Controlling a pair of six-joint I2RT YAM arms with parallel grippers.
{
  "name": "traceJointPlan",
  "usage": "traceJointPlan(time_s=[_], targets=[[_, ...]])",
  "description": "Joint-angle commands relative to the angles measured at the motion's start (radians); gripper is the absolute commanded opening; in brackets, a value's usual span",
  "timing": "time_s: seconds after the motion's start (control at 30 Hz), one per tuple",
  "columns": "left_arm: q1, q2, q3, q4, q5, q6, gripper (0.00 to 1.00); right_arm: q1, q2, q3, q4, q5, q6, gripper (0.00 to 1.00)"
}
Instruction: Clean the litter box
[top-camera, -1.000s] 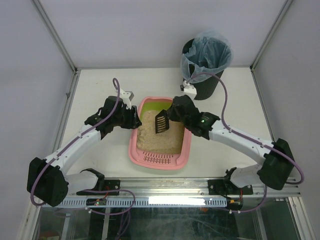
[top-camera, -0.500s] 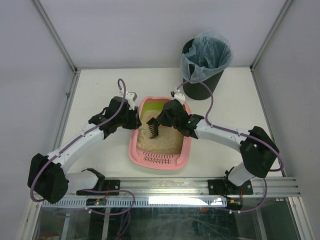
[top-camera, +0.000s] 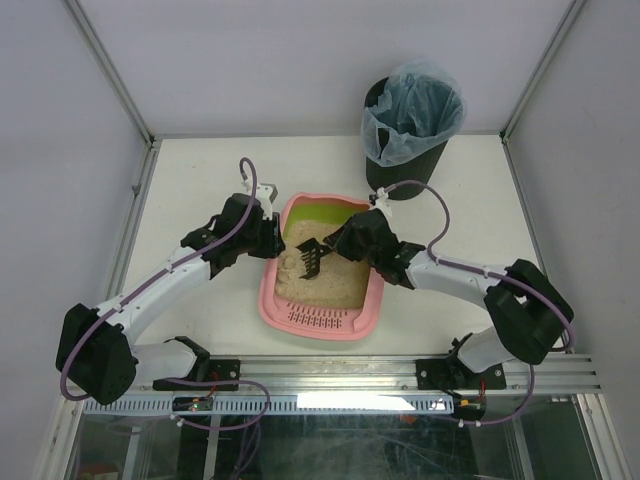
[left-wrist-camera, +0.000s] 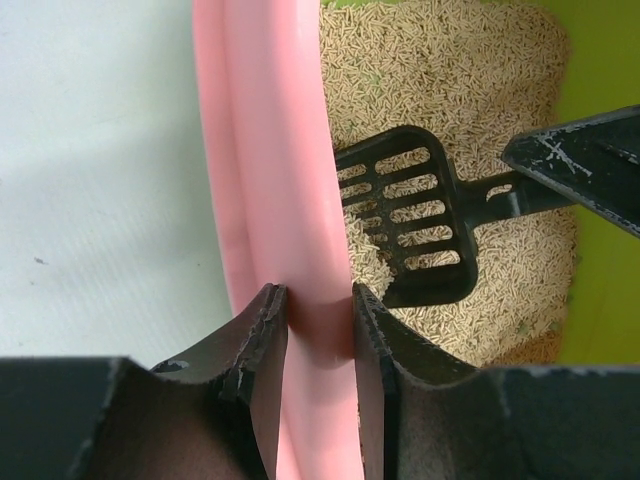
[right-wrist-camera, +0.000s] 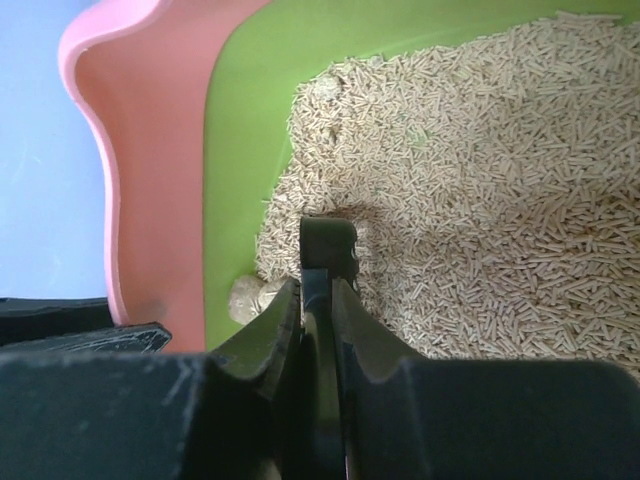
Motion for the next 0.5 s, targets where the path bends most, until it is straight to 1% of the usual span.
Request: traceJointPlan(time_s=[0.0, 0.47], targets=[[-0.041, 0.043, -0.016, 0.015, 0.091, -0.022, 0.29, -0.006, -0.098, 0.001, 0.082, -0.046, 0.037, 0.00], [-0.041, 0.046, -0.020, 0.024, 0.089, -0.009, 0.28, -0.016, -0.166, -0.013, 0.071, -0.012, 0.019, 0.00]])
